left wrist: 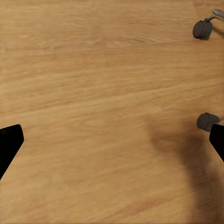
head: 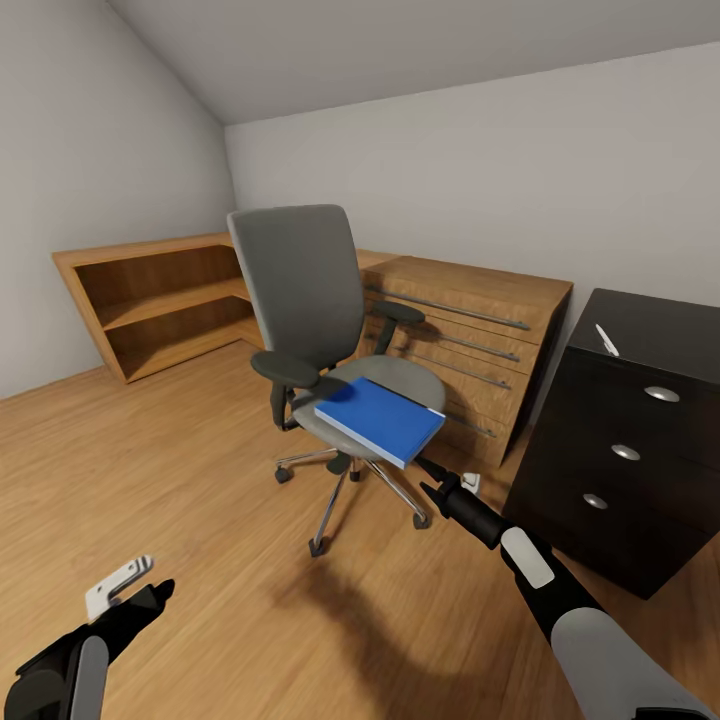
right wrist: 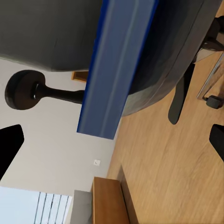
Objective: In the bedroom, organize the workspace by keeping the computer under the desk, ensuring the monitor is on the desk, placing the keyboard on the desk next to the monitor, placing the mouse on the desk next to the keyboard, moving the folder from the swivel chair onto the desk next to the mouse, stacking the notebook on top of the folder with the pen on top of the notebook, and positioning the swivel chair next to the desk.
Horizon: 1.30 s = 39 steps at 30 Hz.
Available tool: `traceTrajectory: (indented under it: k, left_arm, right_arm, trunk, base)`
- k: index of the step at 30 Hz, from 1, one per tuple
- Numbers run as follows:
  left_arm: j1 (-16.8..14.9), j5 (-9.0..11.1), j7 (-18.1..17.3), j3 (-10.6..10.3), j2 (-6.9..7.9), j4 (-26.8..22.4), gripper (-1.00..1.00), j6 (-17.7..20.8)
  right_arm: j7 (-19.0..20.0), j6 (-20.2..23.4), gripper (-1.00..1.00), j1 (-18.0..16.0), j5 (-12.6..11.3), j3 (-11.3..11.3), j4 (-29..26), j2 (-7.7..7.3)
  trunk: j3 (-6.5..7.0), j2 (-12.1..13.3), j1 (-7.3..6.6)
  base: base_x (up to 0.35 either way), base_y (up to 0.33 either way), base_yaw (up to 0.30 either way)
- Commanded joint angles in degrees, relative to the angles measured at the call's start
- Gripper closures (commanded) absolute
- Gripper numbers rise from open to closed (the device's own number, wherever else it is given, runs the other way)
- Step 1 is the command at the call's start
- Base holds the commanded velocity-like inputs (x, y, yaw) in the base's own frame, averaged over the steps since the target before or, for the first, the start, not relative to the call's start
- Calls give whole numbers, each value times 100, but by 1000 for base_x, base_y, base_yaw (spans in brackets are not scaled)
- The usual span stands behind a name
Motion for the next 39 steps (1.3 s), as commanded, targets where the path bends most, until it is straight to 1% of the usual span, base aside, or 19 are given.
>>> traceTrajectory:
  k: [1, 10, 19, 25, 31, 39]
  left_arm:
    - [-4, 63, 50, 9, -3, -8, -100, 26]
    - [-4, 63, 57, 22, -3, -9, -100, 10]
    - [-4, 62, 60, 23, -3, -6, -100, -244]
    - [-4, 63, 67, 23, -3, -14, -100, -284]
    - [-4, 63, 68, 24, -3, -17, -100, -296]
    - [-4, 63, 71, 16, -4, -18, -100, -299]
  right_arm:
    - [4, 46, -100, -3, -33, -12, 2, 1]
    - [4, 46, -100, -3, -34, -15, 2, 0]
    - [4, 46, -100, -3, -34, -15, 2, 0]
    - [4, 46, -100, -3, -34, -15, 2, 0]
    - [4, 46, -100, -3, -34, -15, 2, 0]
    - [4, 46, -100, -3, -34, -15, 2, 0]
  trunk:
    - [-5, -2, -1]
    - [-5, -2, -1]
    - [-5, -2, -1]
    - [-5, -2, -1]
    - [128, 6, -17]
    - [128, 6, -17]
  base:
    - [0, 0, 0]
    - [0, 0, 0]
    - [142, 0, 0]
    - [51, 0, 0]
    - [12, 0, 0]
    - [1, 0, 0]
